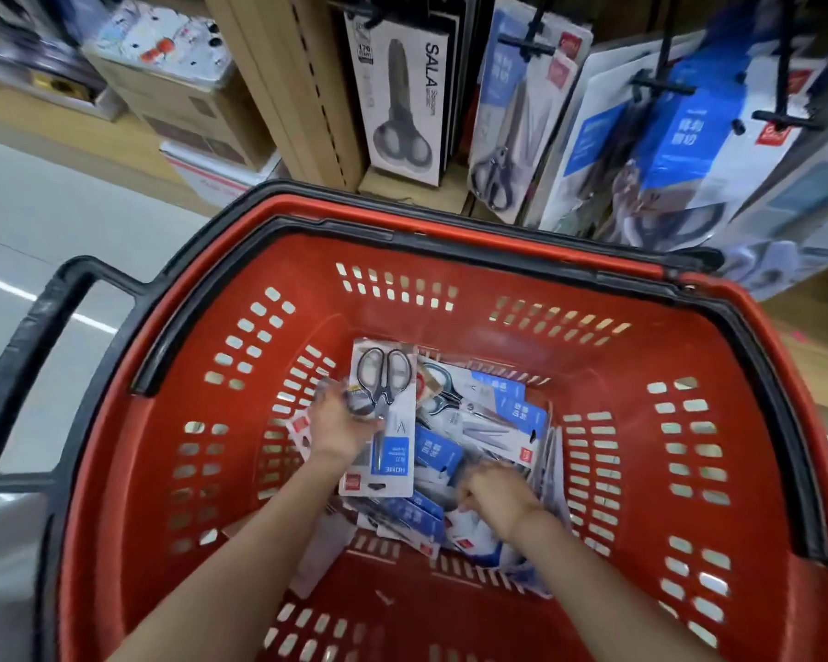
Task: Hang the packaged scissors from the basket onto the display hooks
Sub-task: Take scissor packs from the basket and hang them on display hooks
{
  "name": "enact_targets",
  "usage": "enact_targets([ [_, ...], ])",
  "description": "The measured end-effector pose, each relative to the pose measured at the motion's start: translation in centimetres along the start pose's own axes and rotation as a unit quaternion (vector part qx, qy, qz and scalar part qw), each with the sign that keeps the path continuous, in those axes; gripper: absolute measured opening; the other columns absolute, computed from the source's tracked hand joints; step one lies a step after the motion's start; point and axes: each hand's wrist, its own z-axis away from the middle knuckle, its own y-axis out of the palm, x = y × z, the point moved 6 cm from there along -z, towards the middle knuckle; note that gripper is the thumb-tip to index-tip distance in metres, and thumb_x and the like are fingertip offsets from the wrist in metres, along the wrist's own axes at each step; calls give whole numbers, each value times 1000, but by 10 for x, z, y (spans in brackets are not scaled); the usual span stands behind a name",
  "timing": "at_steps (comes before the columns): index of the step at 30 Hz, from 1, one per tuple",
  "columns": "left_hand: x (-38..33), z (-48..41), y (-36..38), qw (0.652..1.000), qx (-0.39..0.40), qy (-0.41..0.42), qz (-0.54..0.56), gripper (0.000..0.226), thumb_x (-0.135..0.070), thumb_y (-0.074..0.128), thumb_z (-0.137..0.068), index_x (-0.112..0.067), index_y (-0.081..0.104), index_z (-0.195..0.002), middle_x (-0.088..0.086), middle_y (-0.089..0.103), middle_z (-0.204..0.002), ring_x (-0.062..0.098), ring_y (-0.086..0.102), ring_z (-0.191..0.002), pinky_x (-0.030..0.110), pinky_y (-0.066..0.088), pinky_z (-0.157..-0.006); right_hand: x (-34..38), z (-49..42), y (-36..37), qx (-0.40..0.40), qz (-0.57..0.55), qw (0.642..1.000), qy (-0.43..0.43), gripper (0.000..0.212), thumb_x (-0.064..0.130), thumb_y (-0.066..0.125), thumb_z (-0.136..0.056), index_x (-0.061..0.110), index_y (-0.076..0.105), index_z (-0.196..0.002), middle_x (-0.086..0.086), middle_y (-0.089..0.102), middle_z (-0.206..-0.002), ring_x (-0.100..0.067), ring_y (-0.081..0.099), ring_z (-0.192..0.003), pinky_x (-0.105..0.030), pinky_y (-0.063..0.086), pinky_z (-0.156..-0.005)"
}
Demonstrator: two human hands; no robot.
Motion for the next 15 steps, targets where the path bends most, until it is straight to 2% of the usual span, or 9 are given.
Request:
enact_targets([
  [2, 0, 0, 6, 999, 45, -24, 17, 31, -13, 81, -71, -11, 59, -93, 9, 69, -99, 27, 64, -98, 37, 52, -88, -4, 0, -10, -22, -17, 1000, 1, 16, 15, 52, -91, 19, 66, -97, 3, 63, -114, -16, 52, -111, -28, 30, -96],
  [4, -5, 4, 7, 997, 50, -34, 49, 23, -11, 75, -77, -10, 58, -93, 4, 67, -91, 23, 63, -94, 33, 50, -88, -8, 3, -30, -78, -81, 994, 16, 17, 11, 48, -92, 17, 63, -96, 2, 64, -108, -17, 56, -103, -26, 35, -90],
  [6, -11, 9, 5, 996, 43, -36, 63, 23, -5, 64, -86, -6, 53, -106, 2, 57, -85, 20, 55, -89, 28, 44, -78, -11, 10, -54, -133, -151, 979, 35, 13, 12, 46, -96, 15, 59, -94, -1, 64, -100, -19, 58, -94, -27, 41, -81],
  [9, -22, 18, 2, 994, 69, -8, 81, 38, -4, 58, -91, -7, 45, -127, 1, 58, -90, 19, 56, -87, 25, 43, -66, -14, 22, -88, -213, -174, 960, 58, 15, 19, 41, -100, 10, 54, -101, -8, 66, -93, -27, 61, -86, -33, 34, -62],
  [12, -24, 24, -1, 987, 116, 5, 109, 39, 3, 53, -91, -10, 48, -127, 7, 64, -101, 25, 61, -97, 33, 52, -77, -14, 39, -121, -294, -213, 929, 73, 14, 19, 40, -100, 10, 51, -101, -13, 67, -88, -34, 61, -80, -37, 35, -61],
  [15, -33, 38, -3, 975, 166, 20, 147, 44, 9, 43, -92, -12, 53, -129, 11, 64, -112, 26, 59, -101, 36, 50, -83, -7, 65, -157, -373, -248, 892, 63, 10, 18, 43, -99, 12, 47, -93, -9, 63, -77, -29, 57, -70, -36, 33, -58],
])
